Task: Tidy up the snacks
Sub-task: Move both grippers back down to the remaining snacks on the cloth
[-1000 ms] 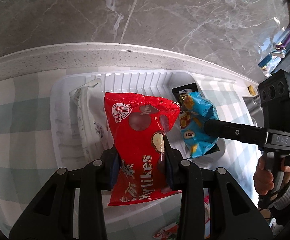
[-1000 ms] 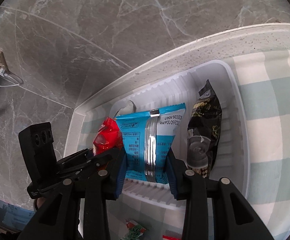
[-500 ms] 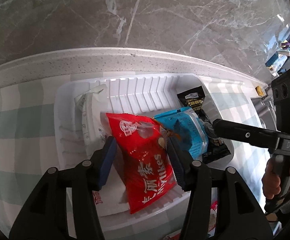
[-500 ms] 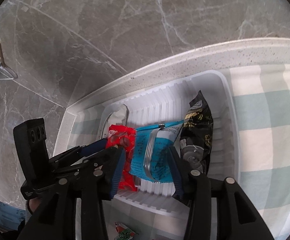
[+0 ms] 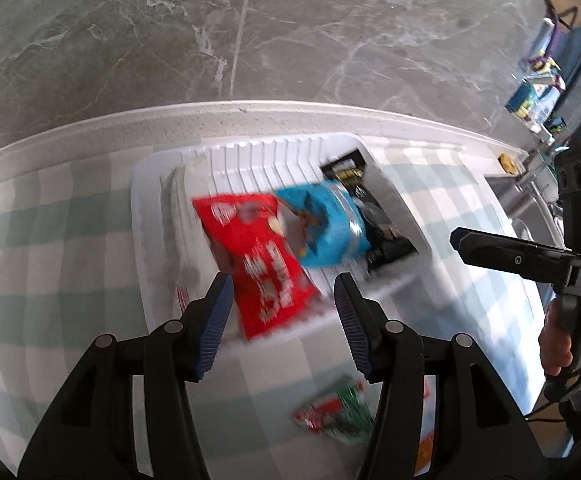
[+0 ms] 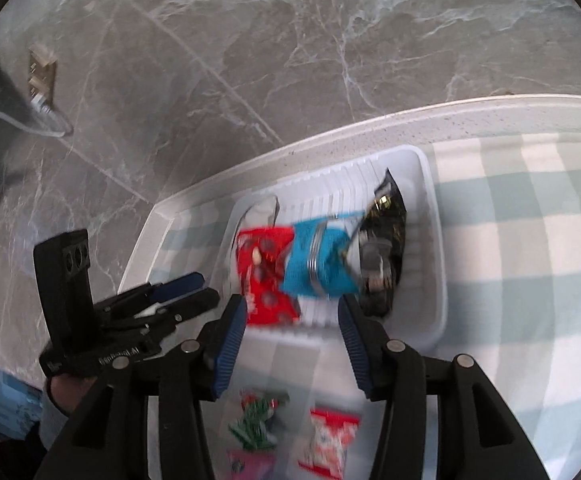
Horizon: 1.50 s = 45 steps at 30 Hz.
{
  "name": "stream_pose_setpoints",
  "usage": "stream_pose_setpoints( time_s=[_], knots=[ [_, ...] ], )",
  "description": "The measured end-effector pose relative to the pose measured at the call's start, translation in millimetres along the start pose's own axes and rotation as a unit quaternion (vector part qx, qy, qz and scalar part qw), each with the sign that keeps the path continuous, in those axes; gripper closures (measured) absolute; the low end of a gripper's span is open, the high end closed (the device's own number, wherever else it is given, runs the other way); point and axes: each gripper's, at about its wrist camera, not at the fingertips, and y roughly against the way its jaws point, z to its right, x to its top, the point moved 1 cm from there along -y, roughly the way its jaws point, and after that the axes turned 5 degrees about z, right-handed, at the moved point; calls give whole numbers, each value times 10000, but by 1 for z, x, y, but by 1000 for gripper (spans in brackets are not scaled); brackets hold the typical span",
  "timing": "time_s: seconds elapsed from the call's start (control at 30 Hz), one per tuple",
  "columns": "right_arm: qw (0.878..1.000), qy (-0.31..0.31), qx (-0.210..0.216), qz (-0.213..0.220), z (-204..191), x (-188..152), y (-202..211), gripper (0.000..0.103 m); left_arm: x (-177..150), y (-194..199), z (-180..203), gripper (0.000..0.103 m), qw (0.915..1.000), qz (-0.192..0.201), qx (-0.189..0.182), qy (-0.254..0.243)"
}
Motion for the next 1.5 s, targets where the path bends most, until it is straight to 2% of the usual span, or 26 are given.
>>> stream_pose_setpoints(
  time_s=[0.37, 0.57, 0.83, 1.2, 1.5],
  knots=[
    [9976, 564, -402, -85, -10, -83, 58, 48, -83, 39, 44, 50, 9989, -414, -178, -112],
    [9953, 613, -725, -210, -3, -129, 81, 47, -126, 53, 64, 50, 9975, -640, -268, -155],
    [9920, 442, -1110, -421, 14, -179, 93, 47, -166, 56, 77, 50, 9958, -864, -258, -125],
    [9888, 345, -1357, -523, 25, -202, 88, 47, -191, 42, 84, 50, 9939, -1082, -86, -171],
    [9875, 294, -1402, -653, 31, -207, 79, 47, -195, 27, 90, 50, 9927, -1174, 25, -264]
  ],
)
